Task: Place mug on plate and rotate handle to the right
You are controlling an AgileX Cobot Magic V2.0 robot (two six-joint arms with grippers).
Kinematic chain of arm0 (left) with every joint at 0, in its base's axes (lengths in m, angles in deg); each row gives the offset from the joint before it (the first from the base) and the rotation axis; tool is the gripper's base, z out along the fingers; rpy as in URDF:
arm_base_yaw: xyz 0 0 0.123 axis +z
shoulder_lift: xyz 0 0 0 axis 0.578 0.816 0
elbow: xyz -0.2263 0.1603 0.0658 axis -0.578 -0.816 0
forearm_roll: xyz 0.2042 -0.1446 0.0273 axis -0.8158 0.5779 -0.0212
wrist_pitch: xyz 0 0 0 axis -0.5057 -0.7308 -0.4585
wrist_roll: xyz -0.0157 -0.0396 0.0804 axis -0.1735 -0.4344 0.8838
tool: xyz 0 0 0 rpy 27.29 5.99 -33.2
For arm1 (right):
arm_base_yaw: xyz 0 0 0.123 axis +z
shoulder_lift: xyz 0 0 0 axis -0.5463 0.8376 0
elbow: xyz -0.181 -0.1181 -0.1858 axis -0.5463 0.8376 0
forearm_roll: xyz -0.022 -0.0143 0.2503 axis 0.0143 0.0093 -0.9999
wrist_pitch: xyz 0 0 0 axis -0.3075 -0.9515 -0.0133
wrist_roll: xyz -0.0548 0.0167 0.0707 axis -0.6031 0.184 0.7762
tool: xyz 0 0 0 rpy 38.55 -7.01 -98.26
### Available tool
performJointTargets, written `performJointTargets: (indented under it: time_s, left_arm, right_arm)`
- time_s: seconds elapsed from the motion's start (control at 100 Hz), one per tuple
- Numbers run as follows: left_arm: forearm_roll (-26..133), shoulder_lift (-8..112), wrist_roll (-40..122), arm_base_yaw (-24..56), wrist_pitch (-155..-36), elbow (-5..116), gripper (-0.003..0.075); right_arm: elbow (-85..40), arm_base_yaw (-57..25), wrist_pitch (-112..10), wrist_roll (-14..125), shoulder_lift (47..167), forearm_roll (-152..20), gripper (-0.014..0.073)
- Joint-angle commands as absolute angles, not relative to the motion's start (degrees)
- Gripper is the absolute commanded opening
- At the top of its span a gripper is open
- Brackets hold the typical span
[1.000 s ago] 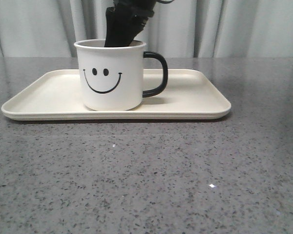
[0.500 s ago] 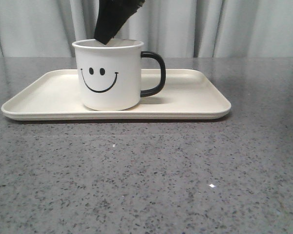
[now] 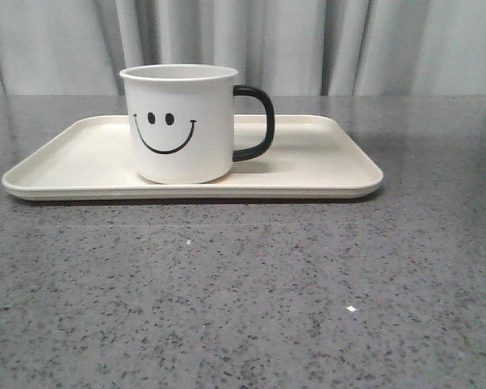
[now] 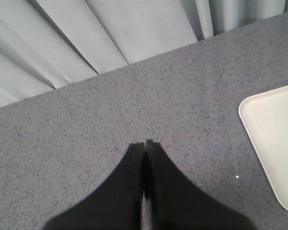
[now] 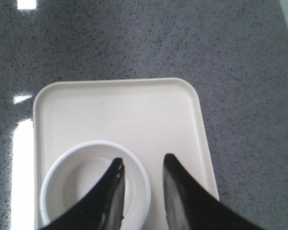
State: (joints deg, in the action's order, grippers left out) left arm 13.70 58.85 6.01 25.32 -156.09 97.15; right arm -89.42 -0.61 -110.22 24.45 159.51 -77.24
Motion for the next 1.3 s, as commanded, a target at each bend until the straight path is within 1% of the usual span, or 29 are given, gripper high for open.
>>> performJointTargets:
  time_s: [0.0, 0.14, 0.28, 0.42, 0.57, 0.65, 0.7, 0.82, 0.91, 1.06, 1.21, 1.29]
  left_arm:
    - [13.34, 58.03, 5.45, 25.57, -154.86, 98.16, -0.0020]
    - [13.34, 58.03, 5.45, 25.57, -154.86, 98.16, -0.0020]
    - [13.34, 58.03, 5.45, 25.57, -154.86, 98.16, -0.0020]
    - [13.34, 58.03, 5.45, 25.57, -154.86, 98.16, -0.0020]
    - [13.44, 58.03, 5.45, 25.57, -154.86, 98.16, -0.0020]
    - [13.44, 58.03, 5.45, 25.57, -154.86, 98.16, -0.0020]
    - [13.44, 58.03, 5.45, 25.57, -154.86, 98.16, -0.0020]
    - [13.92, 58.03, 5.45, 25.57, -154.86, 98.16, -0.0020]
    - [14.42, 58.03, 5.45, 25.57, -154.86, 98.16, -0.0020]
    - [15.79, 58.03, 5.45, 25.57, -154.67, 98.16, -0.0020]
    - [17.09, 57.69, 5.45, 25.57, -154.25, 98.00, -0.0020]
    - [18.14, 56.49, 5.45, 25.57, -152.17, 96.51, -0.0020]
  right_arm:
    - [-91.28, -0.94, -111.52, 26.57, 152.24, -79.42, 0.0225]
    - [-91.28, -2.54, -106.29, 30.07, 146.28, -79.42, 0.0225]
    - [-91.28, -7.91, -102.26, 35.07, 139.85, -79.42, 0.0225]
    - [-91.21, -16.14, -102.12, 39.64, 133.55, -79.42, 0.0224]
    - [-91.03, -26.92, -101.64, 44.51, 128.02, -79.42, 0.0218]
    - [-89.92, -32.68, -99.80, 48.45, 124.71, -79.04, 0.0175]
    - [-88.35, -36.34, -97.71, 50.42, 122.48, -78.78, 0.0126]
    - [-81.21, -44.25, -91.58, 53.54, 116.52, -78.78, 0.0006]
    - [-74.39, -47.54, -86.70, 55.38, 111.89, -78.78, -0.0073]
    - [-58.35, -48.91, -77.34, 58.17, 103.35, -78.84, -0.0066]
    - [-42.42, -48.91, -72.69, 59.99, 94.34, -78.84, -0.0066]
    - [-34.05, -48.59, -70.60, 59.99, 90.08, -78.84, -0.0066]
